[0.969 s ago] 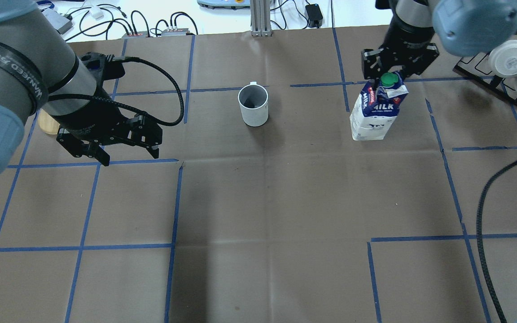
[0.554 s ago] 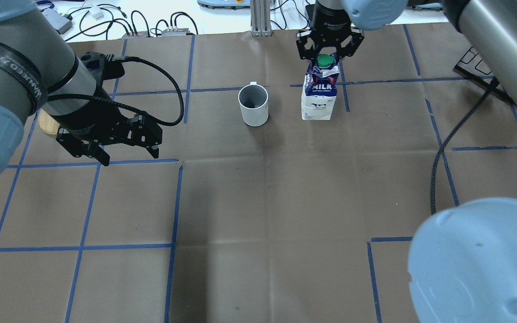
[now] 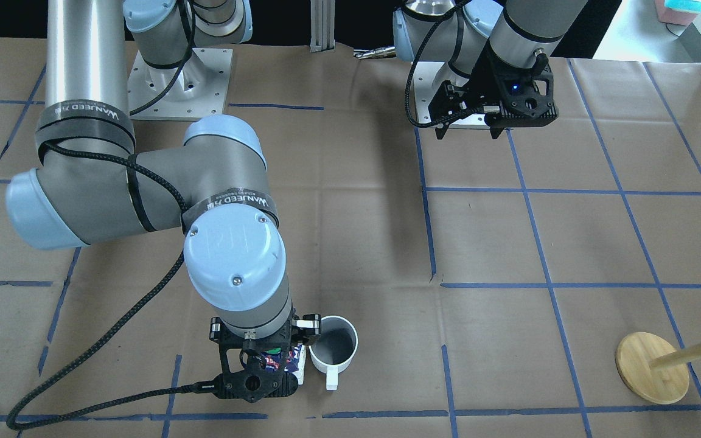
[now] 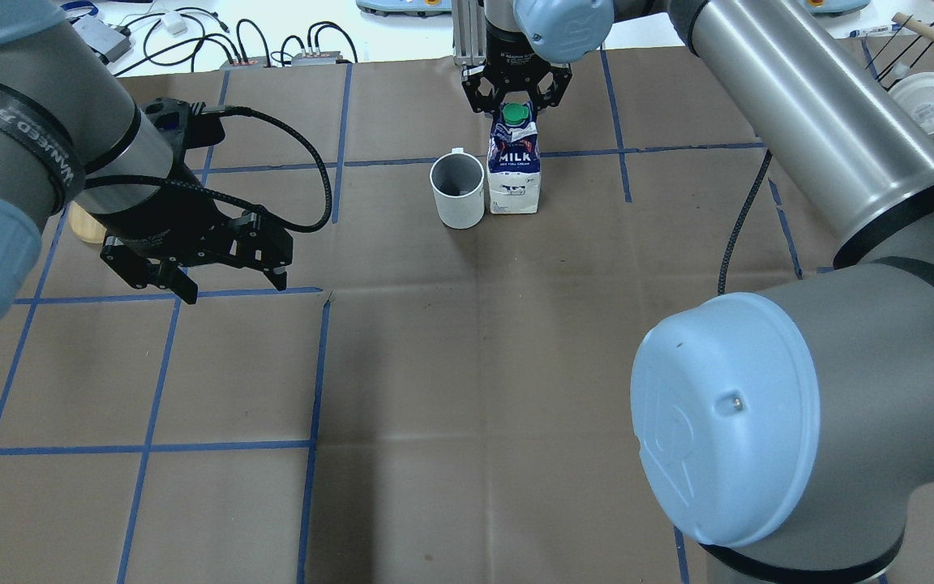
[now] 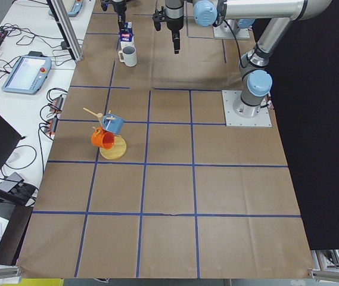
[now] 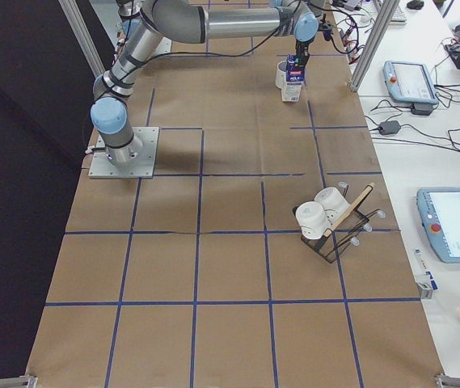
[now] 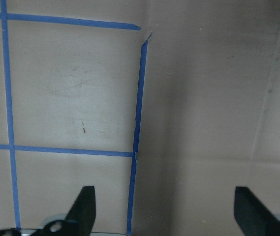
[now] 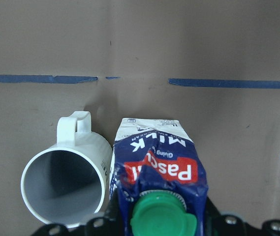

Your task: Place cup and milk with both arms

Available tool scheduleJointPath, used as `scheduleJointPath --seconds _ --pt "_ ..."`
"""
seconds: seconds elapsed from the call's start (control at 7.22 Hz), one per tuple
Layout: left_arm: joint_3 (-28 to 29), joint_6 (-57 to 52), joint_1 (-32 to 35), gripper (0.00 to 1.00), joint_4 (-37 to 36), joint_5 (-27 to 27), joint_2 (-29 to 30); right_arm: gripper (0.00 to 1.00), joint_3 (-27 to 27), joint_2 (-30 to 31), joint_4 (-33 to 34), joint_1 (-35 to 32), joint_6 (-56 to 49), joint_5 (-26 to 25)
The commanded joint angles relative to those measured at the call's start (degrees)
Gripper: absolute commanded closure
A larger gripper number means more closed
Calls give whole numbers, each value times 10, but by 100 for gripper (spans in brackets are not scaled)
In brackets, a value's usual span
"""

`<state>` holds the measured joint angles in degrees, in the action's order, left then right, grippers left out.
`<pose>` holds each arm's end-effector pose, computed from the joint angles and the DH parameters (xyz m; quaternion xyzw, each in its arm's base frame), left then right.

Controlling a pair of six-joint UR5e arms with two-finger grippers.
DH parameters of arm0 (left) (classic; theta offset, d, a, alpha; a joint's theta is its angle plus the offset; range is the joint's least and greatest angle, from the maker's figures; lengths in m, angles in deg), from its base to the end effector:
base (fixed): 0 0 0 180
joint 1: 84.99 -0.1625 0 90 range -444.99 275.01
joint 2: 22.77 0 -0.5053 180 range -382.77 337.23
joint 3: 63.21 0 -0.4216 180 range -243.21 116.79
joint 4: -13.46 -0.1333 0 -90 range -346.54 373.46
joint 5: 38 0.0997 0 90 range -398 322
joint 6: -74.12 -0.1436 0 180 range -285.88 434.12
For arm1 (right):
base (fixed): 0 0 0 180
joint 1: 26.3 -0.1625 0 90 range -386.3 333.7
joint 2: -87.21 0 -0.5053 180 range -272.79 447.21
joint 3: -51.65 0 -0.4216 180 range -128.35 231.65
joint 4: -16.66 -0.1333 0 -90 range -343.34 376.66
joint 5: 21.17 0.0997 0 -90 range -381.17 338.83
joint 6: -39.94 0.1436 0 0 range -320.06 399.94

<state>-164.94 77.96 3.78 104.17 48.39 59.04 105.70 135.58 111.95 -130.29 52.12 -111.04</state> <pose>-0.1329 -0.4406 0.4863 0.0453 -0.9978 -0.0378 0.0306 0.3361 -0.7963 0.3542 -0.0158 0.9999 0.0036 0.0003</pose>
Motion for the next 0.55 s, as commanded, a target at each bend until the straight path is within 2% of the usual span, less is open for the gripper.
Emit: scheduleJointPath --seconds 0.0,0.14,0.42 --pt "-1 0 0 0 0 0 -1 0 1 2 -11 2 -4 0" --pt "-2 0 0 0 0 0 -2 0 -5 10 -57 9 -4 1" --pt "-2 0 0 0 0 0 -2 0 9 71 -96 11 -21 -2"
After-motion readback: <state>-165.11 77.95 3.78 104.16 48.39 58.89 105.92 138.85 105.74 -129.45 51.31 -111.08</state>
